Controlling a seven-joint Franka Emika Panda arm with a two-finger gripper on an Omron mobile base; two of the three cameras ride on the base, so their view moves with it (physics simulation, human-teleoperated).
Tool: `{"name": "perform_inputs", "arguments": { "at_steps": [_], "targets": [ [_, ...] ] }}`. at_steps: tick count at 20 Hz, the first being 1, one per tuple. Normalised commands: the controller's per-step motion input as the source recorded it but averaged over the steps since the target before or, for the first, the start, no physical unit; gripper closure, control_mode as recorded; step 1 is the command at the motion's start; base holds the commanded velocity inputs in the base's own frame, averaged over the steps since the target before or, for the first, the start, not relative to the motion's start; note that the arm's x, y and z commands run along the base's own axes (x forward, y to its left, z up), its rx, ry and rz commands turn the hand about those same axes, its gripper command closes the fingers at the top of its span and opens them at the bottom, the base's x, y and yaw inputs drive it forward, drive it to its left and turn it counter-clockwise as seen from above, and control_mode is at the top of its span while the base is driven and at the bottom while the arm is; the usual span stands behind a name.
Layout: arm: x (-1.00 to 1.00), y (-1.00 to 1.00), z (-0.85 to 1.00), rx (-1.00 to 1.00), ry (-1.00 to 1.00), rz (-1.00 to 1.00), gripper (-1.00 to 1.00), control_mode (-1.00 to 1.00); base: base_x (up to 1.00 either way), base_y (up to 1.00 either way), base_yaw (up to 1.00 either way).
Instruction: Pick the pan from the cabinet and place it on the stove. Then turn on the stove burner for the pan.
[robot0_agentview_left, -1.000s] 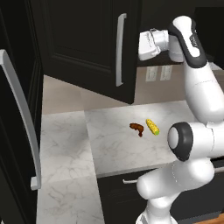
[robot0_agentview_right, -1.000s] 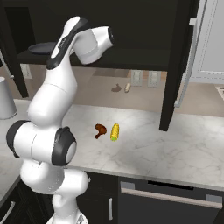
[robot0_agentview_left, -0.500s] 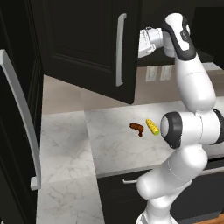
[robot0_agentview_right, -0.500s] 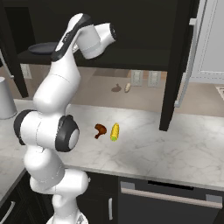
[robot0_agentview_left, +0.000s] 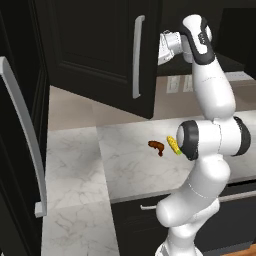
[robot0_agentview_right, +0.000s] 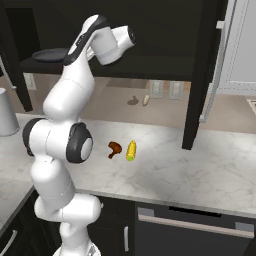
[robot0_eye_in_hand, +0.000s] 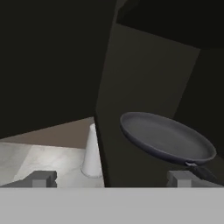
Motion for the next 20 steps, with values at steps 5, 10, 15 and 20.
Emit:
{"name": "perform_inputs", "arguments": {
  "at_steps": [5,10,15,20],
  "targets": [
    [0.21,0.0,0.0,0.0,0.0,0.0,-1.0,-1.0,0.0,0.0,0.0],
    [0.23,-0.05,0.0,0.0,0.0,0.0,-1.0,-1.0,0.0,0.0,0.0],
    [0.29,-0.03,0.0,0.0,0.0,0.0,-1.0,-1.0,0.0,0.0,0.0],
    [0.27,-0.01,0.0,0.0,0.0,0.0,-1.0,-1.0,0.0,0.0,0.0]
  ]
}}
